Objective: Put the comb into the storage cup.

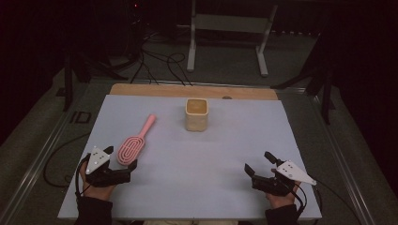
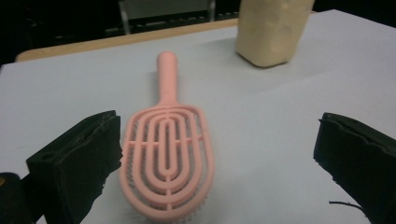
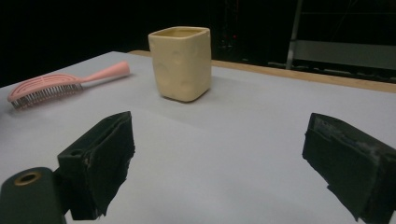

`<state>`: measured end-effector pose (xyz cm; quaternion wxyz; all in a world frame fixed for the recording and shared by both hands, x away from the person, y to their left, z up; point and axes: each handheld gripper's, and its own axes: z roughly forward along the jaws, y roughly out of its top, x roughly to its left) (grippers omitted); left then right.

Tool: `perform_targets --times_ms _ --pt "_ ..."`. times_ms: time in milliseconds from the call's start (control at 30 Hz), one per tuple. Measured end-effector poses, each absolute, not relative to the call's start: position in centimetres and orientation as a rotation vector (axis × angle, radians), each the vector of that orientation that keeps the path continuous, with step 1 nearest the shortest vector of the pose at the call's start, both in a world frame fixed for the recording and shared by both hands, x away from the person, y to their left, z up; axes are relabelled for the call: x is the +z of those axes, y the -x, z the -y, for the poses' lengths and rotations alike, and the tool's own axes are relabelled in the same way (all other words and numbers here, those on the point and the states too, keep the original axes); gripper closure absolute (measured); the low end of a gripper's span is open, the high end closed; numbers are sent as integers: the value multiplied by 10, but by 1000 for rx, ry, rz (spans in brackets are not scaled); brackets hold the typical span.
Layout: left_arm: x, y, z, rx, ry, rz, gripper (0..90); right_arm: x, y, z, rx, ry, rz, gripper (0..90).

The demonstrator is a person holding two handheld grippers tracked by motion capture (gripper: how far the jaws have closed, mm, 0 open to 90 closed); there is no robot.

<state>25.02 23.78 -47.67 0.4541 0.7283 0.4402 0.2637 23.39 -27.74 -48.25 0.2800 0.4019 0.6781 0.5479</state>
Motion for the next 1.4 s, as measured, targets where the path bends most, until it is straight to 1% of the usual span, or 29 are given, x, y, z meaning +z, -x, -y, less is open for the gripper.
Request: perform_targets --times_ms 33,133,167,200,233,267,300,333,367,400,433,500,1400 --pt "-477 -250 -238 651 -1797 -1086 34 -483 -234 277 1469 -1078 -1818 89" --pt "-476 -251 -233 656 -1806 -1088 107 -483 -233 279 1465 -1081 -1812 89" --pt "-475 -252 -231 664 -1805 -1092 166 -483 -233 280 1467 -1086 -1809 89" --pt "-475 -252 -231 664 -1805 -1092 198 -483 -233 280 1466 -1086 -1808 89" --pt "-475 -253 -229 678 -1819 -1111 300 -483 -233 280 1464 -1089 -1810 89" --pt "-475 -253 -229 678 -1819 -1111 371 -483 -233 280 1463 -1090 -1811 89" --pt "-474 -253 -228 654 -1821 -1090 467 -483 -233 280 1465 -1090 -1810 89" --pt "-474 -253 -228 654 -1821 -1090 528 -483 -233 280 1465 -1090 -1810 89" --pt "-474 -254 -226 644 -1841 -1084 643 -483 -233 279 1461 -1089 -1810 89" --pt "-474 -255 -225 634 -1848 -1087 703 -483 -234 279 1462 -1089 -1811 89" --pt "-474 -256 -225 629 -1850 -1091 815 -483 -234 278 1459 -1086 -1813 89" --pt "-475 -258 -224 618 -1842 -1098 896 -483 -234 277 1460 -1086 -1816 89" --pt "-500 -282 -202 569 -1998 -1163 900 -482 -232 282 1464 -1102 -1787 89"
